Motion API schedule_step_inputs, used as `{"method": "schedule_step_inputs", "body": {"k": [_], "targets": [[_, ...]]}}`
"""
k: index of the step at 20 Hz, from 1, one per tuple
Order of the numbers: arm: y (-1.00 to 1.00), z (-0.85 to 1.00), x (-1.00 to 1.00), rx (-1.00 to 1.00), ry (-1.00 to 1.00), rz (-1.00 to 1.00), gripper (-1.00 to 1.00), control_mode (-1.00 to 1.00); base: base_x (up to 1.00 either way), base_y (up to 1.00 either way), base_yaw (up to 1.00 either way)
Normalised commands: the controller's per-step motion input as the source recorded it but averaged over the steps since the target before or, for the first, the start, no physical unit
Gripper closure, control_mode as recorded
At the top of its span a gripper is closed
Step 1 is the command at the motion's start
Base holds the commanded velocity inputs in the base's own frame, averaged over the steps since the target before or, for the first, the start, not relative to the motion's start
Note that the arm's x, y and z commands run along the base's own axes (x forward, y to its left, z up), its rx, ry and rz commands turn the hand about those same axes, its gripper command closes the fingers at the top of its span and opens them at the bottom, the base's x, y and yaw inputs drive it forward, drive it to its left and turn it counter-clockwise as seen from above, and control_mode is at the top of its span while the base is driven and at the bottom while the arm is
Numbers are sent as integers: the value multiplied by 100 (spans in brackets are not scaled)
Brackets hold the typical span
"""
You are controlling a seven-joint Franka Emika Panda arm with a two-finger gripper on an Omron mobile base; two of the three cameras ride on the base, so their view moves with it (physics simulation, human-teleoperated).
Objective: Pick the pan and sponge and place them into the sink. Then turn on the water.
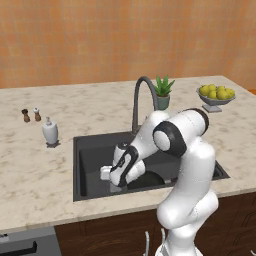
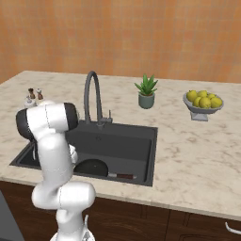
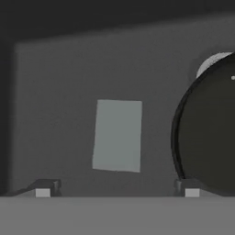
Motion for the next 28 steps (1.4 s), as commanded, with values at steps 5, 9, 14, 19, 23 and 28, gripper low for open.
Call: {"method": "schedule_step_inputs", "body": {"k": [5, 9, 14, 19, 23, 28], "targets": [[-4, 100, -42, 0, -26, 0, -100, -100, 0, 0, 0], [-11, 100, -39, 4, -15, 0, -100, -100, 0, 0, 0], [-10, 100, -5, 6, -1, 0, -100, -100, 0, 0, 0], [-6, 100, -18, 1, 0, 0, -100, -100, 0, 0, 0], [-5, 100, -41, 0, -1, 0, -100, -100, 0, 0, 0], [-17, 100, -38, 0, 0, 0, -100, -100, 0, 0, 0]]}}
